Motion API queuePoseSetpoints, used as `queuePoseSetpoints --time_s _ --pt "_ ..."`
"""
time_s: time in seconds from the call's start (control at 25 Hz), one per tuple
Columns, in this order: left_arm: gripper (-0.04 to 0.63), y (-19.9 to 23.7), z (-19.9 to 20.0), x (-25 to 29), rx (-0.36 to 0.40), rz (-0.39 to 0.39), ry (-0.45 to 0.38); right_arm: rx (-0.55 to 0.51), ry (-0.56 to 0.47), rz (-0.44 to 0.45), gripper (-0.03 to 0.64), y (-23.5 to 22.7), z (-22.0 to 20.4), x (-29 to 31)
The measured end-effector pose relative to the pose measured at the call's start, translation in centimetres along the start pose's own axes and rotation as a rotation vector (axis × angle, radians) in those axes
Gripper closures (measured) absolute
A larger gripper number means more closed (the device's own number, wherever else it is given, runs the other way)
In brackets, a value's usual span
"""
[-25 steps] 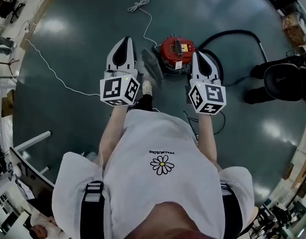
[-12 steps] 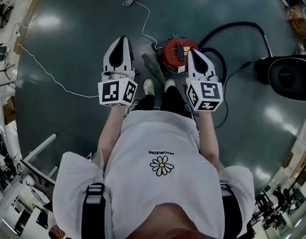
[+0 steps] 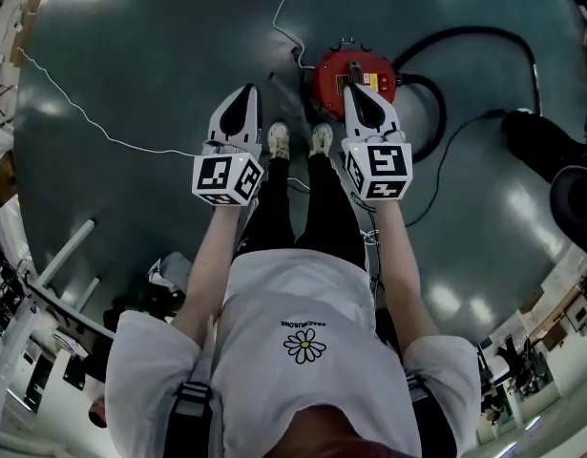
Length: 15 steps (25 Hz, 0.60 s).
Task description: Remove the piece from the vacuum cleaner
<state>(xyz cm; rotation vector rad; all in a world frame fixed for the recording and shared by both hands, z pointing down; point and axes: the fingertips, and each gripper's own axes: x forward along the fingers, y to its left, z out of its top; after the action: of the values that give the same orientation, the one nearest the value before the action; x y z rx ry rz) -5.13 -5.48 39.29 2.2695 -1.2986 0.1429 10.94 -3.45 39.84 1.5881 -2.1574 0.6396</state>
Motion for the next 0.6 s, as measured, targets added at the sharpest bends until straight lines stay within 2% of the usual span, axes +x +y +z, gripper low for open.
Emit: queuePoseSetpoints --time_s 0.12,0.16,0.2,0.32,0.52,0.6 --pt "0.607 2.6 -8.1 3.3 -0.107 0.053 0.142 -0.016 0.071 0.028 0.612 -0.6 -5.3 4.0" --pt "0.526 3.4 -10.9 4.5 -0.157 0.063 0.196 -0.026 0.092 0.035 0.612 -0.8 -7.0 5.4" --pt "0.473 4.4 -13.7 5.6 -0.210 0.076 0.251 -0.038 0.110 0.042 0.612 -0.9 -8.5 6.7" --pt "0.417 7.5 -20.5 7.9 -0.311 0.160 0.383 -0.095 0.156 0.059 0.612 -0.7 -12.3 9.8" --pt "0.400 9.7 -27.5 9.6 -0.464 0.273 0.567 -0.186 0.240 0.095 0.612 -0.2 -16.4 13.2" --pt "0.399 9.6 -28.9 10.3 -0.524 0.297 0.598 -0.209 0.262 0.098 0.612 -0.2 -17.5 14.2"
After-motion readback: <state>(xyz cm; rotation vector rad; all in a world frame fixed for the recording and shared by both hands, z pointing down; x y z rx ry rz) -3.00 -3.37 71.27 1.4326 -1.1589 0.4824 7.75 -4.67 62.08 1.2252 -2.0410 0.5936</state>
